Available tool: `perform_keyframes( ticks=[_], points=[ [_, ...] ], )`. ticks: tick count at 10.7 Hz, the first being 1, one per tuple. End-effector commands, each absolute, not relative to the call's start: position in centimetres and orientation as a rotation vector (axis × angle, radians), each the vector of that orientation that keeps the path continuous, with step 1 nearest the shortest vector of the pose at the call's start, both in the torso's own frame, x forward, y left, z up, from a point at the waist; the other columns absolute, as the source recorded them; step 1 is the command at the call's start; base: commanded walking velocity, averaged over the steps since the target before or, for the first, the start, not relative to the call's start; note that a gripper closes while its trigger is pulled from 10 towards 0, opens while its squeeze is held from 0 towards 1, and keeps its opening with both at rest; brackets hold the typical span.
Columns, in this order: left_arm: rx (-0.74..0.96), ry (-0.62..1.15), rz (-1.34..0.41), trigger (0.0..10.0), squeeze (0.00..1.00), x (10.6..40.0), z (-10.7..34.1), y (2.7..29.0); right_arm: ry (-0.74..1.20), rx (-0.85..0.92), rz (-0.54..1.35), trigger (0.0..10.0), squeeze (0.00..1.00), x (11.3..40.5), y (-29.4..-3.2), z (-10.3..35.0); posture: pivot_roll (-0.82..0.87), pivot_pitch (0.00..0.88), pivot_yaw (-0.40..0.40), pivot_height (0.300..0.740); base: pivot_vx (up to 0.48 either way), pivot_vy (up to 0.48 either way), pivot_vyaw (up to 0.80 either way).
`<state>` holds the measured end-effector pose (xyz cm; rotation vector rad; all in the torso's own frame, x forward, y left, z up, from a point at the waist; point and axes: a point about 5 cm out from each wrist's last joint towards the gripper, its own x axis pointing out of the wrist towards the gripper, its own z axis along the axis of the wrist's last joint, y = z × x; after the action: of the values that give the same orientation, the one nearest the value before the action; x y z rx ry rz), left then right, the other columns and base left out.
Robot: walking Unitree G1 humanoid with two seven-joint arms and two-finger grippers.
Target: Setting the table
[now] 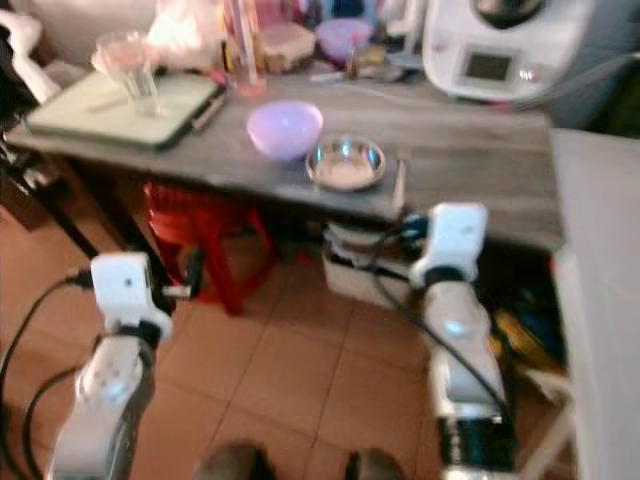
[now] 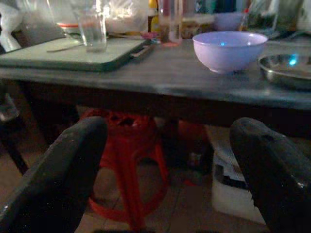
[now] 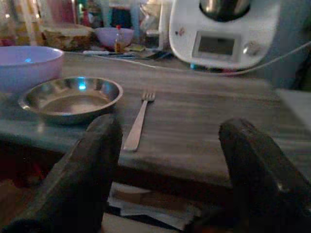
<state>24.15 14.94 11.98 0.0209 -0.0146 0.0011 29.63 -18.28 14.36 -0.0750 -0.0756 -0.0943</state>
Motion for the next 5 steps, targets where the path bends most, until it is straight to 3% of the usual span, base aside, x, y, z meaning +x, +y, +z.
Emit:
perform_keyframes(
  ticks=[1, 4, 5],
  points=[
    [0.028, -0.021, 0.011, 10.0, 0.0, 24.0, 12.12, 15.47, -0.114, -0.075, -0.057, 10.0, 1.0, 30.09, -17.32, 15.11, 0.07, 0.045, 0.036, 0.74, -0.281, 0.0, 0.0],
    [0.025, -0.008, 0.008, 10.0, 0.0, 23.53, 11.66, 15.24, -0.115, -0.017, -0.044, 10.0, 1.0, 29.91, -16.84, 14.98, 0.07, 0.056, 0.037, 0.74, -0.266, 0.0, 0.0],
    [0.031, -0.011, 0.002, 10.0, 0.0, 23.7, 11.77, 15.18, -0.096, -0.007, -0.056, 10.0, 1.0, 30.01, -16.94, 14.83, 0.07, 0.061, 0.034, 0.74, 0.0, 0.0, 0.0]
  ],
)
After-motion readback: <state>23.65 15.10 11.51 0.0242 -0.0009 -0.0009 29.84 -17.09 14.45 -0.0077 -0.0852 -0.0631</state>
